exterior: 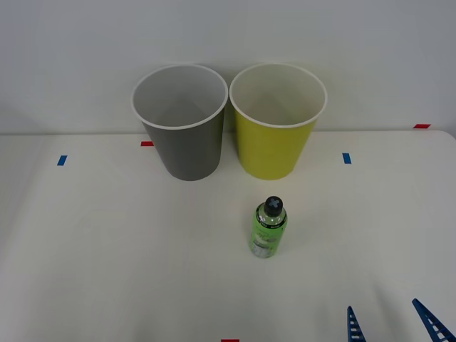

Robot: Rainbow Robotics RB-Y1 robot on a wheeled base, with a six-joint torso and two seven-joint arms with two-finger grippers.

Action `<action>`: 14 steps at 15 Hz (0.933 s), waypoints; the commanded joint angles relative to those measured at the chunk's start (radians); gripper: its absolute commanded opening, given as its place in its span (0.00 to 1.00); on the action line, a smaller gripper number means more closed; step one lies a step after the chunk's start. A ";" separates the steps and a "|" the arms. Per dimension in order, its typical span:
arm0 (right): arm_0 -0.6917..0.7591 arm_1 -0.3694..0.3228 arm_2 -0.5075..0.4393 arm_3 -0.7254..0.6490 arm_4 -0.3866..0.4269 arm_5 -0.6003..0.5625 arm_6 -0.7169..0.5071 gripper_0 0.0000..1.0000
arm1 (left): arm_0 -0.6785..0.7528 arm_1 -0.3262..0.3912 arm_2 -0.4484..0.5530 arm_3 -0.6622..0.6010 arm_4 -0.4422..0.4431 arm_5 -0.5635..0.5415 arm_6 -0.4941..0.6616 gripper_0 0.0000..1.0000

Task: Put cans in the gray bin and PET bottles in the light green bin.

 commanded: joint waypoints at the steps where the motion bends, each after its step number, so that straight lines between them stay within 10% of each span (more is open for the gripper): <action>1: 0.000 0.000 0.000 0.000 0.000 0.000 0.000 1.00 | 0.000 0.000 0.000 0.000 0.000 0.000 0.000 0.00; 14: 0.000 0.000 0.000 0.000 0.000 0.000 0.000 1.00 | 0.000 0.000 0.000 0.000 0.000 0.000 0.000 0.00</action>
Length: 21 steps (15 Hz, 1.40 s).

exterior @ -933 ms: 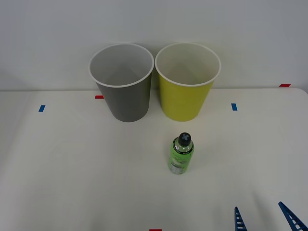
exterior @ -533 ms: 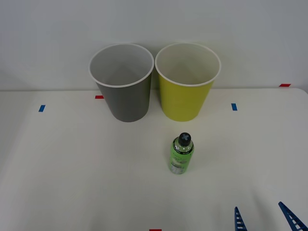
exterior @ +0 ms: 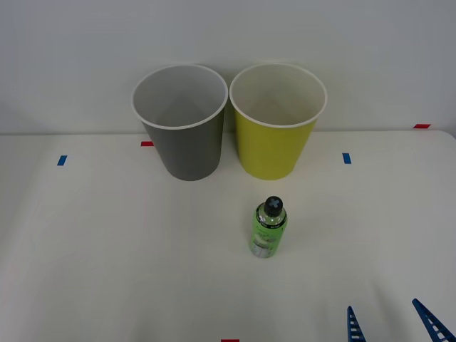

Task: Put cans in the gray bin and PET bottles in the light green bin.

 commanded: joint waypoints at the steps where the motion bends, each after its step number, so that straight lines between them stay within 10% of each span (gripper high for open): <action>1: 0.000 0.000 0.000 0.000 0.000 0.000 0.000 1.00 | 0.000 0.000 0.000 0.000 0.000 0.000 0.000 0.00; 21: 0.000 0.000 0.000 0.000 0.000 0.000 0.000 1.00 | -0.006 0.002 -0.006 0.028 0.005 0.006 0.005 0.00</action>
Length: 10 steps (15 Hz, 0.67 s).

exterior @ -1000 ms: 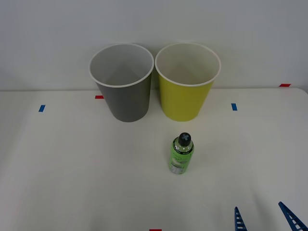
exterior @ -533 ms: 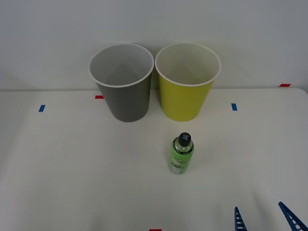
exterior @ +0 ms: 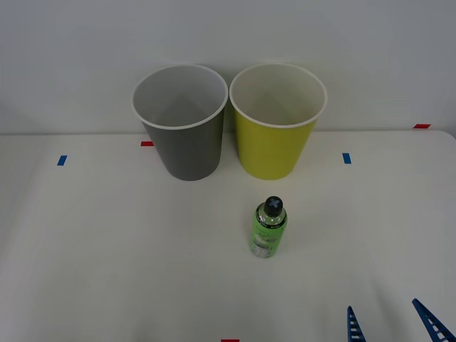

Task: Put cans in the gray bin and PET bottles in the light green bin.

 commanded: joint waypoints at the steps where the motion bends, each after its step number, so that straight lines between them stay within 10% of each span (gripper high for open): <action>1: 0.000 0.000 0.000 0.000 0.000 0.000 0.000 1.00 | -0.008 0.011 -0.011 0.035 0.011 -0.012 0.006 1.00; 10: 0.000 0.000 0.000 0.000 0.000 0.000 0.000 1.00 | 0.005 0.264 -0.069 0.035 0.018 -0.127 -0.040 1.00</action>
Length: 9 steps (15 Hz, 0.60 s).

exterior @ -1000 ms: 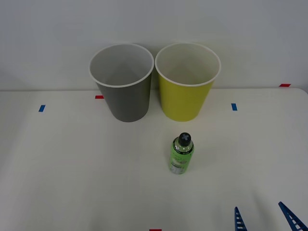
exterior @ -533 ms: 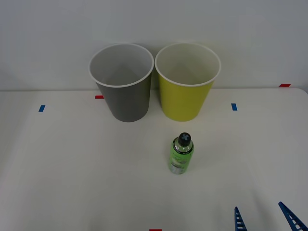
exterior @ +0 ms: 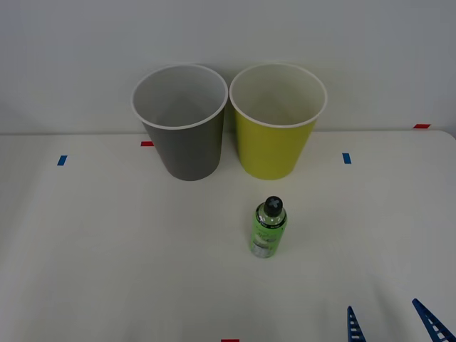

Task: Put cans in the gray bin and PET bottles in the light green bin.

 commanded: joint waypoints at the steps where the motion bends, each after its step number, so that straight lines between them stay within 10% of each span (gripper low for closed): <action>1: 0.000 0.000 0.000 0.000 0.000 0.000 0.000 1.00 | -0.013 0.141 -0.024 -0.001 -0.003 -0.033 -0.029 1.00; 9: 0.000 0.000 0.000 0.000 0.000 0.000 0.000 1.00 | -0.229 0.326 -0.075 0.008 0.046 0.121 -0.059 1.00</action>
